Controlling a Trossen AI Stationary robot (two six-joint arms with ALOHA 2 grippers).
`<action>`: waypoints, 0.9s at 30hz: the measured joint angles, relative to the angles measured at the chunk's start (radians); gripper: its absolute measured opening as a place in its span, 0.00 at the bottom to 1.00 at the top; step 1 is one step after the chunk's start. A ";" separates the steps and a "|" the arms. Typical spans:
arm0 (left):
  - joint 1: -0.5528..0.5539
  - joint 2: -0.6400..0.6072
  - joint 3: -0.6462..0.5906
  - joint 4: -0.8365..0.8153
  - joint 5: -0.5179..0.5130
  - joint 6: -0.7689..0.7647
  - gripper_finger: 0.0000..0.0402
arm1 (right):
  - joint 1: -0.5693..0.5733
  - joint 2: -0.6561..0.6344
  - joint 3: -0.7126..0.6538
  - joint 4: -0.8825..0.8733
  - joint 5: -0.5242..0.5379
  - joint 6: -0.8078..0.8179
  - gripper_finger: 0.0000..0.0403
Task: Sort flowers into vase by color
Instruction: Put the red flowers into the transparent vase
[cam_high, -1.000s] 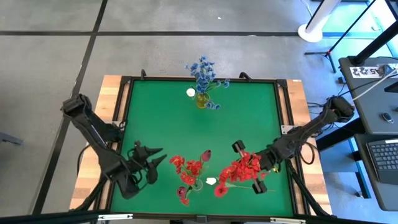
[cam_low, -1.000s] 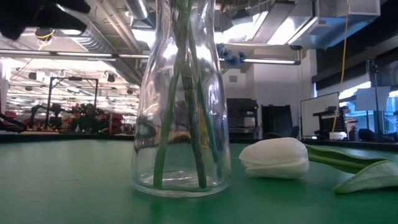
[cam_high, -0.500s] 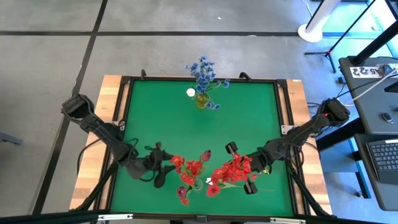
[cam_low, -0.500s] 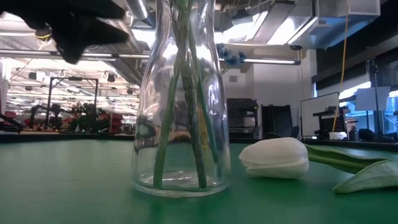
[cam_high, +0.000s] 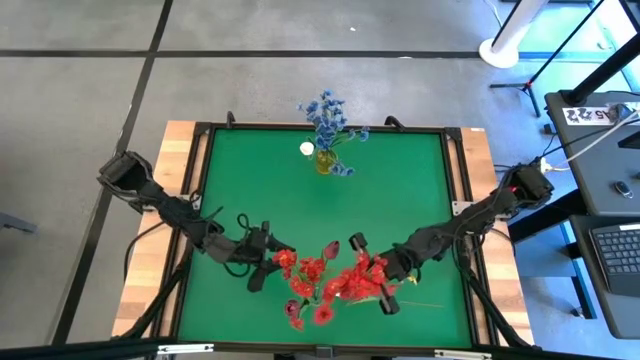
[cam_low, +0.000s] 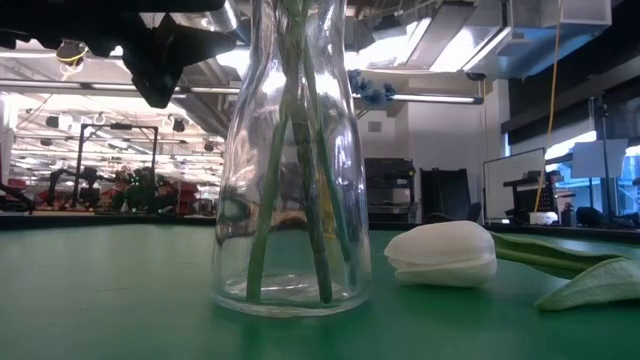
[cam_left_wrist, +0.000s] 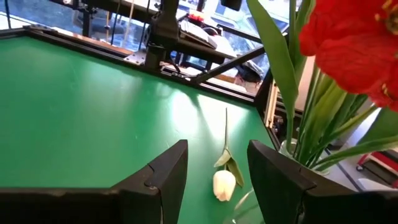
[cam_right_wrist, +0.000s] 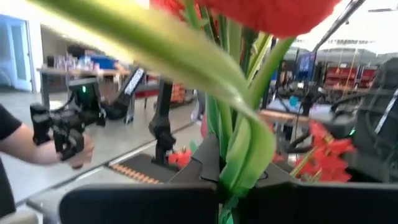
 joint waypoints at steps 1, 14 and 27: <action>0.000 0.000 0.000 0.000 0.000 0.000 0.40 | 0.000 0.011 0.008 -0.014 0.000 0.000 0.01; -0.002 0.000 0.000 -0.001 -0.001 -0.002 0.40 | 0.000 0.127 0.012 0.004 0.098 0.032 0.06; -0.007 0.000 0.000 -0.003 -0.002 -0.005 0.40 | -0.006 0.126 0.011 -0.095 0.090 0.077 0.57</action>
